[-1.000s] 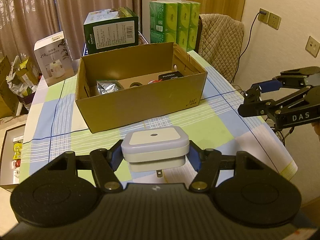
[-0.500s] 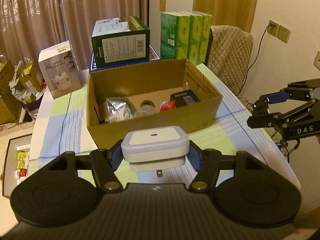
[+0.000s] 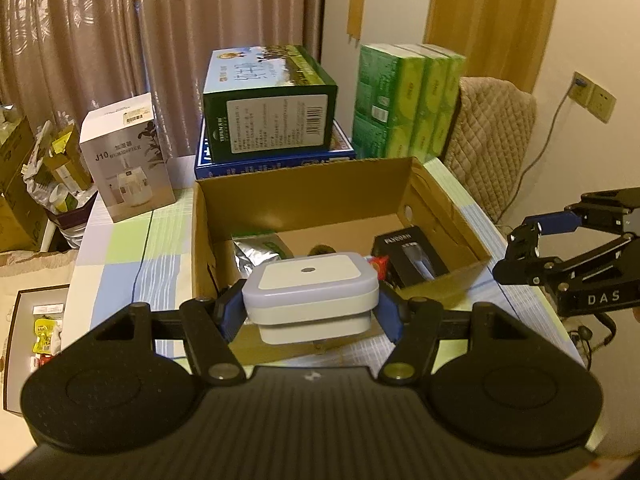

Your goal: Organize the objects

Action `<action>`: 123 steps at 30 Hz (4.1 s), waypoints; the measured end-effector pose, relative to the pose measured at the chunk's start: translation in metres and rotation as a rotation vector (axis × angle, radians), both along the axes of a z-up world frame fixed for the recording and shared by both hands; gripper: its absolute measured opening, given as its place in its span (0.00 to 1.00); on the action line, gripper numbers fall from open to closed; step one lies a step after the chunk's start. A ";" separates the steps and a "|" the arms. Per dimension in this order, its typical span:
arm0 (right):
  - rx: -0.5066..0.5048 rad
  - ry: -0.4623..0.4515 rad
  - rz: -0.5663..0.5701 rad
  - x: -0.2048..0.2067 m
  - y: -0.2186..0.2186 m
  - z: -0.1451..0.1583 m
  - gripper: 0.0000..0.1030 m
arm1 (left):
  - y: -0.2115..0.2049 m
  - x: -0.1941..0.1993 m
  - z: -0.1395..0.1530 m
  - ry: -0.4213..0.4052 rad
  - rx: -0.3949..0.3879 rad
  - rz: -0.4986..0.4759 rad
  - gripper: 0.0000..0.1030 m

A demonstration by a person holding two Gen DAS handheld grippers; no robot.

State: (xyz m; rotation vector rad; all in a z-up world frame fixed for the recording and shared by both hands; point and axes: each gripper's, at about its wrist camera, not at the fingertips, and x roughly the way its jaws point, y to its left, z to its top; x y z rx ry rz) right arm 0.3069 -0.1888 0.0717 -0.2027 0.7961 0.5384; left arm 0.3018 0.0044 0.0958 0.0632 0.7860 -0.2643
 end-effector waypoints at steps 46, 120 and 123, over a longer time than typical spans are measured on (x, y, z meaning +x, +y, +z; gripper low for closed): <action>0.027 0.099 -0.092 0.090 0.011 -0.072 0.62 | 0.016 0.088 -0.064 0.046 -0.009 0.095 0.77; 0.073 0.010 -0.157 -0.131 -0.036 0.015 0.78 | 0.008 -0.138 0.002 -0.098 -0.037 0.165 0.99; 0.051 -0.035 -0.139 -0.156 -0.036 0.023 0.79 | 0.000 -0.166 0.006 -0.170 0.074 0.175 0.99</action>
